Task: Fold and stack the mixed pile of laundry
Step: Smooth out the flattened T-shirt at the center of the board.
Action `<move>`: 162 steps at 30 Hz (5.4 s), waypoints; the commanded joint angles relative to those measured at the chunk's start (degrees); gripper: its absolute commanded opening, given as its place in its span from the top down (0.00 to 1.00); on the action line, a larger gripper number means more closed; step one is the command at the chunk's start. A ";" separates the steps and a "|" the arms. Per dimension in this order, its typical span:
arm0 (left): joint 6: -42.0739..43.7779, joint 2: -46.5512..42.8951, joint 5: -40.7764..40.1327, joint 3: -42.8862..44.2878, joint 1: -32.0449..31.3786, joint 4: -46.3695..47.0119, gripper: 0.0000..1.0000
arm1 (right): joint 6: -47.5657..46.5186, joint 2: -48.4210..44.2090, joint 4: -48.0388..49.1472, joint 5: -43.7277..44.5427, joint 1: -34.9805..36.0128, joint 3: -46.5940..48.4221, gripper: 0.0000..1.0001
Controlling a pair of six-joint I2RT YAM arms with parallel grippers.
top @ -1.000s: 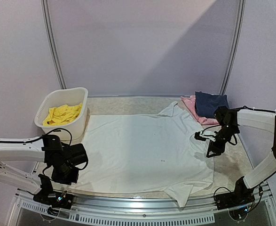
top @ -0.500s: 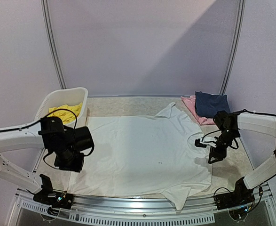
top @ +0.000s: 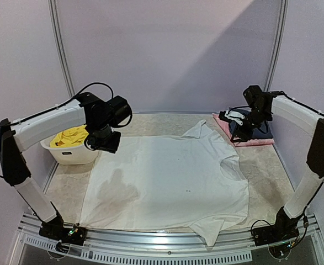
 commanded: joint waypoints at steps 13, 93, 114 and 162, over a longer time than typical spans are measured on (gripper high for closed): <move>10.03 10.38 6.16 1.40 -2.34 8.07 0.57 | 2.14 -6.96 4.04 3.27 -1.10 -26.49 0.57; -3.74 -5.36 13.02 -28.60 -17.29 0.45 0.66 | 3.77 4.42 -3.00 5.83 -1.52 7.07 0.51; 16.08 18.46 12.31 20.79 -10.61 18.70 0.55 | 12.79 46.21 -0.79 0.77 -1.19 46.49 0.59; 13.21 27.69 24.41 25.98 -5.71 25.90 0.55 | 25.05 46.46 -1.41 -9.73 2.15 43.09 0.78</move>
